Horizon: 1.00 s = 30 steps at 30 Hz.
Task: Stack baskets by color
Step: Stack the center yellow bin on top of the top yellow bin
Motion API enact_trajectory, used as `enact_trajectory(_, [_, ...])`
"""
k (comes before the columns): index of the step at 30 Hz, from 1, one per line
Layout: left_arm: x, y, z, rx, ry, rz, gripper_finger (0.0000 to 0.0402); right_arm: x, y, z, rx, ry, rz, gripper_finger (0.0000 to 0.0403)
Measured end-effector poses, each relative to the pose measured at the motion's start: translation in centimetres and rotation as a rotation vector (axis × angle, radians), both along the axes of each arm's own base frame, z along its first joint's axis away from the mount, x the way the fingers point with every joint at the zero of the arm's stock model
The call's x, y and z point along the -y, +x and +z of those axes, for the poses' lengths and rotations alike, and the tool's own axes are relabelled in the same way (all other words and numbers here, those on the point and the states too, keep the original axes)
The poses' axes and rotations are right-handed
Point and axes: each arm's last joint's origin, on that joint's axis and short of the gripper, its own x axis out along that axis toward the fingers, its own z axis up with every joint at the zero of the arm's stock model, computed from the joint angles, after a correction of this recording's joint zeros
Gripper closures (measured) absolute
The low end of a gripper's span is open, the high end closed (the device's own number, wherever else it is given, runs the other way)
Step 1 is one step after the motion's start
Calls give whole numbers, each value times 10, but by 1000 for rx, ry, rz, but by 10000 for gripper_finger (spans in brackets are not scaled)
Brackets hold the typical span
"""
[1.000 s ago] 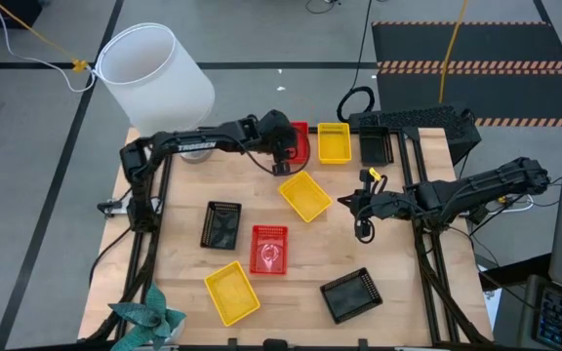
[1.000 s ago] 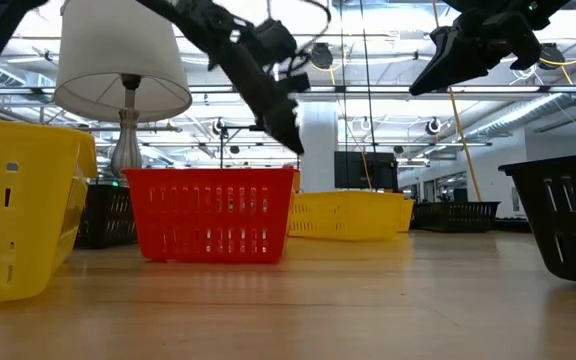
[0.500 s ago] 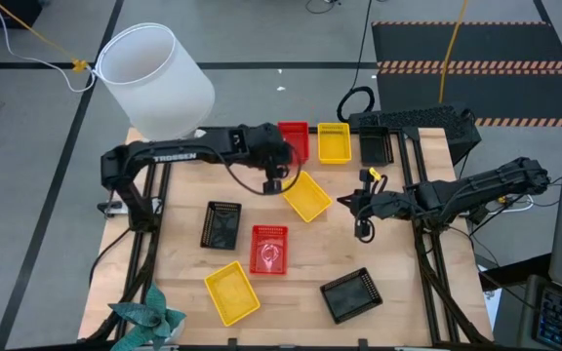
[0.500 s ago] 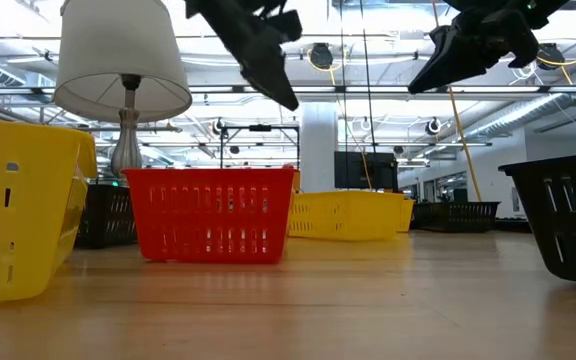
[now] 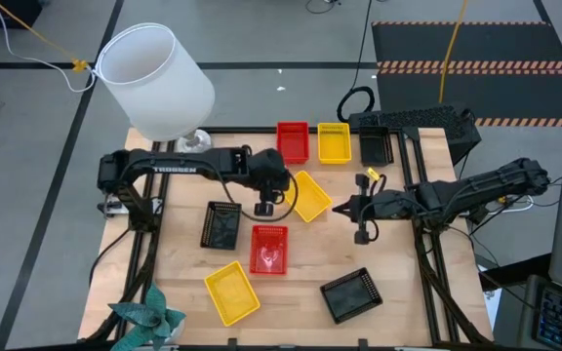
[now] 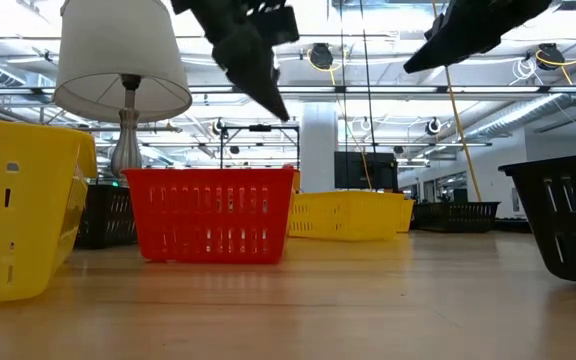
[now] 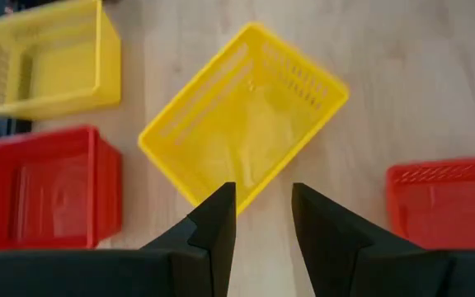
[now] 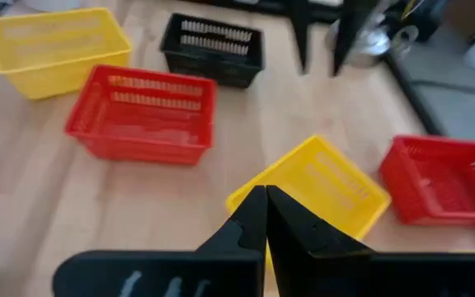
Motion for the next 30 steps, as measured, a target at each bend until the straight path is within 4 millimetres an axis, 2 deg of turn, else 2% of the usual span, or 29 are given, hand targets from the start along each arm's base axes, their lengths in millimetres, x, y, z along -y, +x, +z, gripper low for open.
enact_trajectory(5, [-15, -5, -9, -21, -5, 43, 280, -2, 6, -6, -51, 41, -7, 403])
enact_trajectory(10, [-21, -20, -3, 55, -53, -46, 280, -4, 15, -19, -124, 5, 6, 403])
enact_trajectory(14, [-26, -40, 4, 147, -55, -1, 280, 0, 24, -30, -187, -56, 24, 403])
enact_trajectory(21, [-24, -69, 3, 198, -90, 70, 280, 19, 43, -48, -277, -38, 102, 401])
enact_trajectory(26, [-22, -74, -6, 140, -111, 82, 279, 36, 55, -51, -346, -32, 122, 380])
enact_trajectory(30, [-22, -73, -6, 146, -132, 105, 279, 45, 66, -44, -430, -28, 144, 359])
